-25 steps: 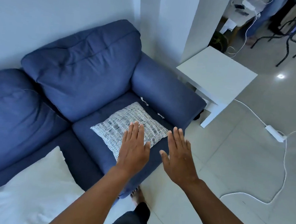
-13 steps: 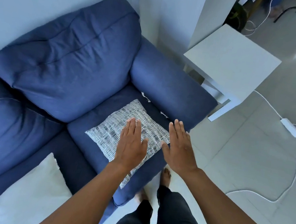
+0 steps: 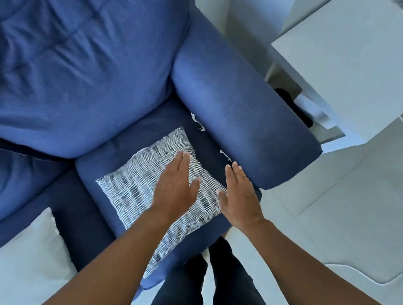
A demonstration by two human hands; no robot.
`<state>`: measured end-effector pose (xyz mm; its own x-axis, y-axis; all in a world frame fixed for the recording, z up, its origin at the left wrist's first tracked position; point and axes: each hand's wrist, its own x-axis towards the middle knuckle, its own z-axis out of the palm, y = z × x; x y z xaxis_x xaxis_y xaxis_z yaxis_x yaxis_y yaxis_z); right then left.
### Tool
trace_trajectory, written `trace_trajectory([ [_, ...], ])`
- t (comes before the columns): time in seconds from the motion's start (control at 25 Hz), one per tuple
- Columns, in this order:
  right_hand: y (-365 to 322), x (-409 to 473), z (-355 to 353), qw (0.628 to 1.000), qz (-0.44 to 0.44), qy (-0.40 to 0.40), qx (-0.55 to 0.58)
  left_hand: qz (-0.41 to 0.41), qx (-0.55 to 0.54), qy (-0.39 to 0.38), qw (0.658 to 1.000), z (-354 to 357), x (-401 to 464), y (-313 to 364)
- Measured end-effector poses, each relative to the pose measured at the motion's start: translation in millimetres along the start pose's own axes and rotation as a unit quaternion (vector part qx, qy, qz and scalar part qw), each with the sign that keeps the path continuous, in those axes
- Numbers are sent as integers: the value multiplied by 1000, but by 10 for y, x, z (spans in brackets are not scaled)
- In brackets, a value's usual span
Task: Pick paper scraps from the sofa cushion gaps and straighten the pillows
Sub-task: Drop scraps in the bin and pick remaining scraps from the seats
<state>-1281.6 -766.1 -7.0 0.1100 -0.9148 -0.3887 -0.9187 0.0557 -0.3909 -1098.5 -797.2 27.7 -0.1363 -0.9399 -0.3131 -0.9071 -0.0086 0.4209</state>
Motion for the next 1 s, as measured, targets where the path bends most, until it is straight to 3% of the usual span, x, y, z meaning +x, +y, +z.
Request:
trace_trajectory([
  [0.16, 253, 681, 482, 998, 12, -53, -20, -49, -25, 16, 998, 454, 615, -146],
  [0.64, 485, 1921, 1615, 972, 170, -164, 1, -23, 7, 5, 1000, 1271, 1858, -736],
  [0.8, 611, 1994, 1731, 979, 167, -112, 41, -24, 13, -4, 1000, 1442, 2399, -841],
  [1.0, 880, 1883, 1844, 990, 132, -47, 33, -115, 16, -17, 993, 1679, 3014, -926],
])
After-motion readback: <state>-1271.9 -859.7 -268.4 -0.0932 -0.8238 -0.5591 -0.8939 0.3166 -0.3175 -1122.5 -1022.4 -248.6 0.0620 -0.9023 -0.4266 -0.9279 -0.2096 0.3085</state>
